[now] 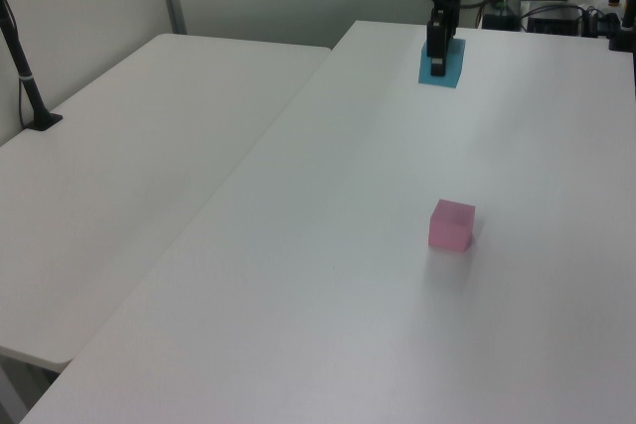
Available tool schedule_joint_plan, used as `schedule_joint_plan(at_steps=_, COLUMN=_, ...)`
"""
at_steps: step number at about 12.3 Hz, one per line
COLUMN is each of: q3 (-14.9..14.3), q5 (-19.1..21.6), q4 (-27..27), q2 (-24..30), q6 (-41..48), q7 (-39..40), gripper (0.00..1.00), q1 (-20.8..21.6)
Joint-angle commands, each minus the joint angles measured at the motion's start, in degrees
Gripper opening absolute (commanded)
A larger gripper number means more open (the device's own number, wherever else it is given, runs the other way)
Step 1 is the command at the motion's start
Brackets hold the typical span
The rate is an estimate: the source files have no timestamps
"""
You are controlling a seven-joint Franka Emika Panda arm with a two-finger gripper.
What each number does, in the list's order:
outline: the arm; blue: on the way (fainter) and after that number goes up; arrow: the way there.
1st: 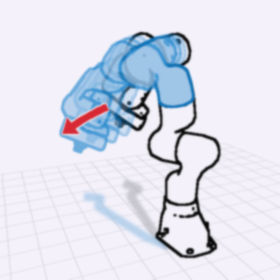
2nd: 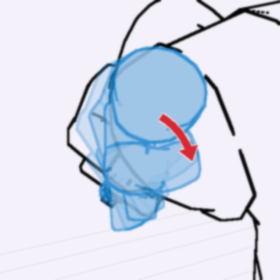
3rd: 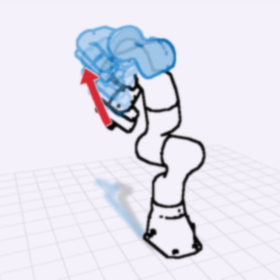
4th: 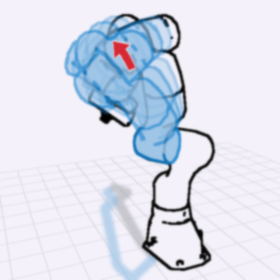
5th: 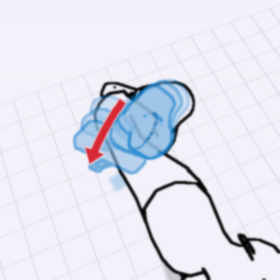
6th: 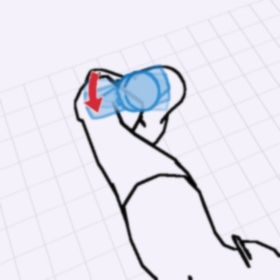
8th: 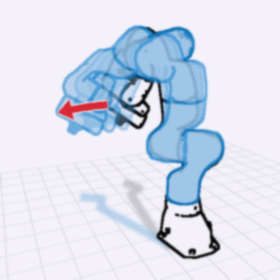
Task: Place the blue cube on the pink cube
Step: 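Carry the light-blue cube over the pink cube and lower it on top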
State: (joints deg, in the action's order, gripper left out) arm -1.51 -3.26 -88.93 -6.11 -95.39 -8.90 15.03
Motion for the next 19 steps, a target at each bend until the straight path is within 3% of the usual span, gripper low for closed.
schedule_joint_plan(at_steps=1, q3=-0.86, q5=1.85, q4=-1.33, q2=1.45, q6=0.3, q7=-5.16, gripper=0.16, q1=4.91)
schedule_joint_plan(at_steps=4, q3=-0.86, q5=2.29, q4=-4.03, q2=2.24, q6=0.3, q7=-8.15, gripper=0.16, q1=7.19)
schedule_joint_plan(at_steps=6, q3=-0.95, q5=2.29, q4=-11.22, q2=4.25, q6=-2.76, q7=-8.59, gripper=0.16, q1=9.3)
schedule_joint_plan(at_steps=11, q3=-0.95, q5=1.86, q4=-26.53, q2=3.48, q6=-21.03, q7=-13.77, gripper=0.16, q1=11.51)
schedule_joint_plan(at_steps=14, q3=-0.95, q5=1.42, q4=-28.22, q2=1.46, q6=-25.89, q7=-15.1, gripper=0.16, q1=11.25)
schedule_joint_plan(at_steps=19, q3=-1.04, q5=-0.6, q4=-28.22, q2=0.84, q6=-26.16, q7=-14.66, gripper=0.18, q1=10.28)
